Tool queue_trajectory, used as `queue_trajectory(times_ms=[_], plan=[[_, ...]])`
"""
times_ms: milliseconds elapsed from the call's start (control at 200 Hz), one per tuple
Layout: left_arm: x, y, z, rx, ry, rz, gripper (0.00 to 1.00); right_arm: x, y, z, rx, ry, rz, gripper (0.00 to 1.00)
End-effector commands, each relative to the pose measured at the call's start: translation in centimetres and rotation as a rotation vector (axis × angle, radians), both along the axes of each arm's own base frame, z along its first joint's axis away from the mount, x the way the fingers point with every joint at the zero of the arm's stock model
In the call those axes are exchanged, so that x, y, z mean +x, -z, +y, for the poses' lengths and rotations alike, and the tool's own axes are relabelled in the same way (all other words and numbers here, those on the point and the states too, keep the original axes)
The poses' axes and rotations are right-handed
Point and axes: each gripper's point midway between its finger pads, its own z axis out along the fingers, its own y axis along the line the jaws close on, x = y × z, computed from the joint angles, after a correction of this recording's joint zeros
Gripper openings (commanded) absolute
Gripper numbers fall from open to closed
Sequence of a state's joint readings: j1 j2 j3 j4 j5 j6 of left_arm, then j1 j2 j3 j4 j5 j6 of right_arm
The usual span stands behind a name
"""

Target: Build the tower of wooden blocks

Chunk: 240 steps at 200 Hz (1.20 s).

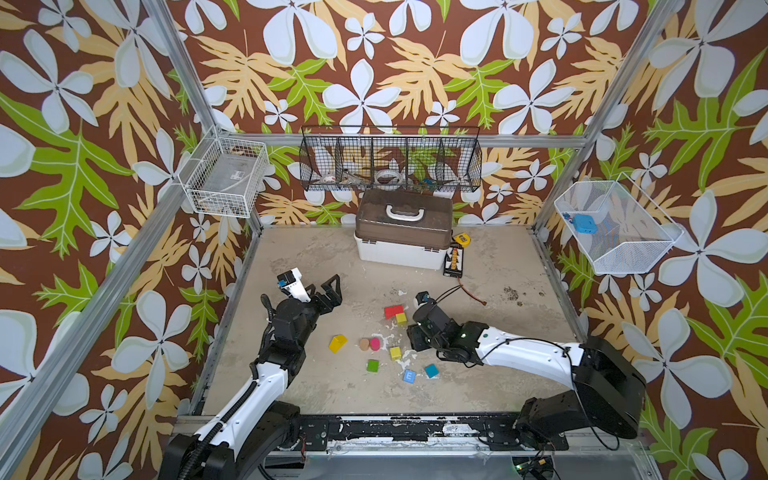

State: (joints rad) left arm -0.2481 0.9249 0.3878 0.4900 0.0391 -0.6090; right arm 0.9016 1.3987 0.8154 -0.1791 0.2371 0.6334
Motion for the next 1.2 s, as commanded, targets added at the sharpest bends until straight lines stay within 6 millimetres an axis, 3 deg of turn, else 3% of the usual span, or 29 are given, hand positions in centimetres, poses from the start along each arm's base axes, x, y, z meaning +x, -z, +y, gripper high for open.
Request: queue_trajectory(times_ms=[0,75,155,290,540,786,1081,1196], plan=[[-2.7,-1.9,-5.5,-0.026,0.309,-0.068,1.00,1.0,-2.6,-2.3,0.011,0.104,-0.104,0.64],[-6.0,-1.6,-8.7,-0.030,0.462,-0.078,1.00,1.3,-4.1,-4.1,0.043,0.152,-0.144,0.66],[-8.4,-0.2,-10.1,-0.006,0.509,-0.070,0.98,1.5,-5.2,-5.9,0.081,0.207,-0.180,0.67],[-10.6,1.6,-11.6,0.078,0.525,-0.031,0.91,1.3,-5.8,-7.6,0.131,0.253,-0.198,0.69],[-13.4,6.0,-15.5,0.162,0.464,0.121,0.77,1.3,-6.0,-7.7,0.134,0.257,-0.204,0.70],[-14.6,11.4,-17.9,0.283,0.330,0.261,0.77,1.8,-4.2,-7.1,0.086,0.256,-0.163,0.70],[-14.9,14.8,-21.3,0.403,0.195,0.356,0.68,2.0,-3.8,-7.0,0.072,0.260,-0.152,0.70],[-14.7,15.6,-21.5,0.433,0.168,0.368,0.68,1.9,-4.2,-7.2,0.078,0.263,-0.161,0.70]])
